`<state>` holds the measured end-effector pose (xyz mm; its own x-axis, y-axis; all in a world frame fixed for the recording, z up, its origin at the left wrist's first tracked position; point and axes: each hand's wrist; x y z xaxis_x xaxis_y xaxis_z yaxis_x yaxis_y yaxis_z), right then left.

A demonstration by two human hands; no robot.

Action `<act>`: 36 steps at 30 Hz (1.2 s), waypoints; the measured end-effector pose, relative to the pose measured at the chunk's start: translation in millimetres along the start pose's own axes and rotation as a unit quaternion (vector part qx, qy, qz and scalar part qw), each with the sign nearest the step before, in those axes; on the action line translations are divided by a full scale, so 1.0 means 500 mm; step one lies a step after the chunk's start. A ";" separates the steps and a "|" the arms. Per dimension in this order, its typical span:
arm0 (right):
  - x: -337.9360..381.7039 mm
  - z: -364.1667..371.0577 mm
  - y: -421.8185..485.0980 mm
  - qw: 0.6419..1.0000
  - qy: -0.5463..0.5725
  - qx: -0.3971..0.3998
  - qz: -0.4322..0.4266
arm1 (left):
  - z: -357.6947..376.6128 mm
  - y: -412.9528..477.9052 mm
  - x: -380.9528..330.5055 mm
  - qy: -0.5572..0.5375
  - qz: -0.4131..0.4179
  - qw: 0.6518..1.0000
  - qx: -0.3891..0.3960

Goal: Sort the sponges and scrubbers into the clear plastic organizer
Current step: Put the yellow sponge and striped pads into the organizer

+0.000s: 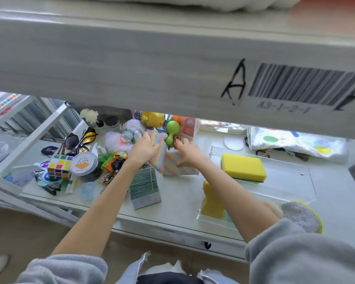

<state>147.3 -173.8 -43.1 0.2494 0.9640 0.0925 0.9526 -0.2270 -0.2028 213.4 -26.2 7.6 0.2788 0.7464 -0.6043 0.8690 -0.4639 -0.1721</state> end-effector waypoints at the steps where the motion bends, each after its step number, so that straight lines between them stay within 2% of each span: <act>1: 0.004 -0.012 -0.007 0.999 0.023 -0.031 0.004 | -0.008 -0.003 -0.009 -0.004 -0.001 1.000 -0.008; 8: -0.032 -0.124 -0.102 0.967 0.208 -0.137 0.062 | -0.047 -0.052 -0.109 -0.097 0.041 0.991 -0.083; 11: -0.101 -0.160 -0.167 0.940 0.291 -0.152 0.092 | -0.030 -0.077 -0.174 -0.137 0.057 0.987 -0.055; 14: -0.194 -0.173 -0.251 0.921 0.327 -0.172 0.122 | 0.023 -0.088 -0.224 -0.189 0.056 0.980 0.023; 16: -0.264 -0.167 -0.305 0.914 0.334 -0.172 0.154 | 0.065 -0.101 -0.251 -0.204 0.072 0.973 0.074; 19: -0.369 -0.149 -0.368 0.910 0.329 -0.160 0.193 | 0.123 -0.127 -0.293 -0.161 0.095 0.975 0.122; 26: -0.526 -0.136 -0.433 0.926 0.291 -0.102 0.216 | 0.187 -0.158 -0.339 -0.130 0.123 0.975 0.131; 29: -0.546 -0.132 -0.434 0.939 0.264 -0.069 0.207 | 0.193 -0.158 -0.344 -0.128 0.128 0.976 0.124; 32: -0.522 -0.120 -0.417 0.955 0.249 -0.023 0.161 | 0.197 -0.166 -0.362 -0.122 0.132 0.974 0.137; 36: -0.483 -0.102 -0.391 0.966 0.229 -0.030 0.116 | 0.214 -0.170 -0.398 -0.099 0.150 0.971 0.157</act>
<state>-90.5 -369.4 23.8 0.4952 0.7272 0.4753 0.8669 -0.4500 -0.2145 40.5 -186.5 59.0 0.3888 0.4642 -0.7959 0.5851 -0.7917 -0.1759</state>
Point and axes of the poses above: each hand's wrist, its own y-axis towards the middle knuckle, its own z-axis out of the palm, x = y × z, and after that the axes turned 5 degrees about -y, right-handed
